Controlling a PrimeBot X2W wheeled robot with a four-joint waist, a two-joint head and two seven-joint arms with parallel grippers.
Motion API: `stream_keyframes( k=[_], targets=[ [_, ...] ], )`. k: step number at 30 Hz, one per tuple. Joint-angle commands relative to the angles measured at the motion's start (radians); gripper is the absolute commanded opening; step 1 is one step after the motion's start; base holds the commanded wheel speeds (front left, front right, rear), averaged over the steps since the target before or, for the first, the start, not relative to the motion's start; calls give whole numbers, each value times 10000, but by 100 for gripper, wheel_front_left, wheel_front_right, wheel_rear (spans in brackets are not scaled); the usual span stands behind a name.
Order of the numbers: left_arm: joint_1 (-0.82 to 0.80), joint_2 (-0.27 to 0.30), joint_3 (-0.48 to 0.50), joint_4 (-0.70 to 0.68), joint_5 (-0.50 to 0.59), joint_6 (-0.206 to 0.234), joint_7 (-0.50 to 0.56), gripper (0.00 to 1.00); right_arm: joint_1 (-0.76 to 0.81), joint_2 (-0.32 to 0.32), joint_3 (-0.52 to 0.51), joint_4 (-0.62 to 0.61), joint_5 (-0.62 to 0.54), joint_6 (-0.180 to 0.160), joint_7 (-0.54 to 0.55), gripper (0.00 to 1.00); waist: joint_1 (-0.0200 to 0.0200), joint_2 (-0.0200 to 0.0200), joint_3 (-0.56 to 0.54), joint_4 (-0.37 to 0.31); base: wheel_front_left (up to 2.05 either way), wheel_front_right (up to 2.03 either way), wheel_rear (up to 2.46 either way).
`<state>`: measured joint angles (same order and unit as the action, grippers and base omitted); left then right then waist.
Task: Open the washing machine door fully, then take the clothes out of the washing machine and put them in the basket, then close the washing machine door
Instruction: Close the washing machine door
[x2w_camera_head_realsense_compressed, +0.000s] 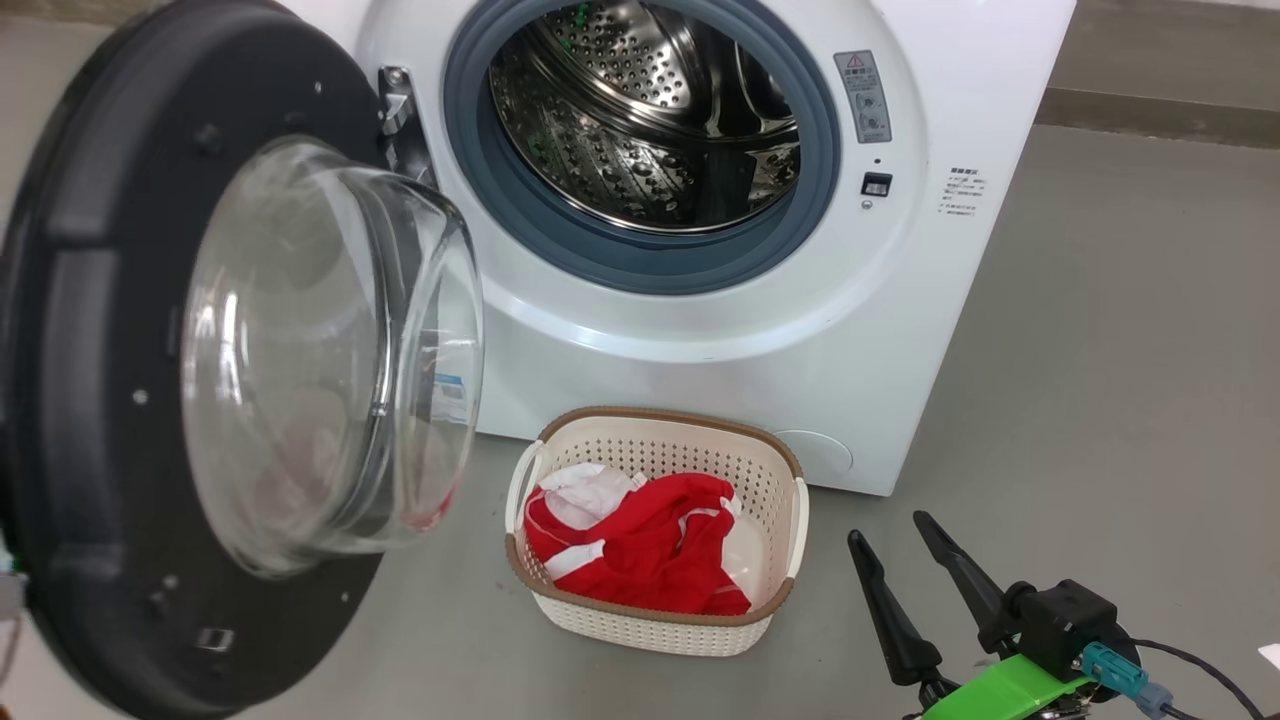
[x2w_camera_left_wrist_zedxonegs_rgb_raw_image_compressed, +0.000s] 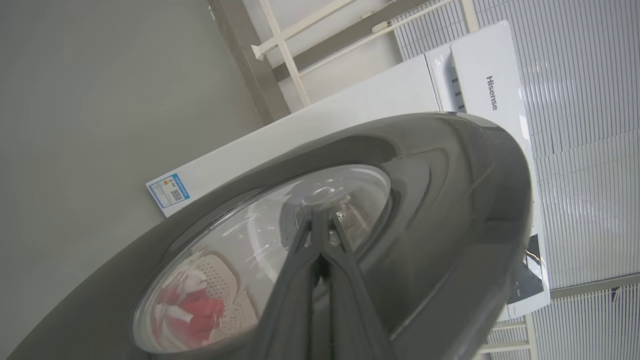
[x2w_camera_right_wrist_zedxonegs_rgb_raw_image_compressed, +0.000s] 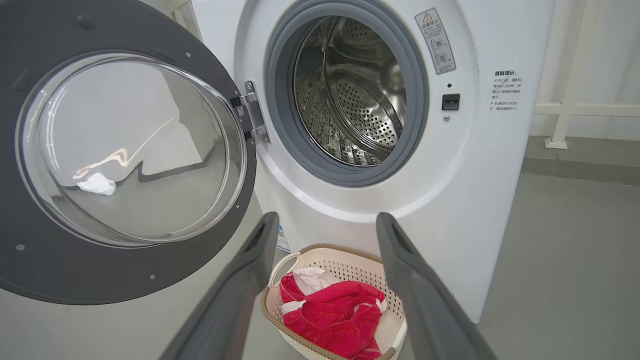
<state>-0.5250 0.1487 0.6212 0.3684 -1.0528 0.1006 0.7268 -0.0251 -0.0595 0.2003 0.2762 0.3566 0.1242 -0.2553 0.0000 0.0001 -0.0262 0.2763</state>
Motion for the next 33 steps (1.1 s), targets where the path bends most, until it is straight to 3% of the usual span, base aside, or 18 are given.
stream_keyframes(
  k=[1, 7, 15, 24, 33],
  targets=[
    [238, -65, -29, -789, -219, 170, 337, 0, -443, -13, 160, -223, -20, 65, -65, 100, 0, -1, 3, -37, 0, 0, 0],
    [916, -740, -328, -2361, -568, 694, 753, 0, -470, 12, 159, -182, 1, 65, -65, 100, 0, -1, 32, -149, 0, 0, 0],
    [1592, -966, -939, -3425, -1150, 1127, 590, 0, -534, 31, 121, -200, 7, 65, -65, 100, 0, -1, 88, -391, 0, 0, 0],
    [2274, -982, -2431, -3731, -2888, 1485, -763, 0, -549, 39, 76, -172, -12, 65, -65, 100, 0, -1, 161, -756, 0, 0, 0],
    [2744, -983, -3474, -4217, -3651, 1571, -1695, 0, -618, 44, 132, -110, -30, 65, -65, 100, 0, -1, 264, -1191, 0, 0, 0]
  ],
)
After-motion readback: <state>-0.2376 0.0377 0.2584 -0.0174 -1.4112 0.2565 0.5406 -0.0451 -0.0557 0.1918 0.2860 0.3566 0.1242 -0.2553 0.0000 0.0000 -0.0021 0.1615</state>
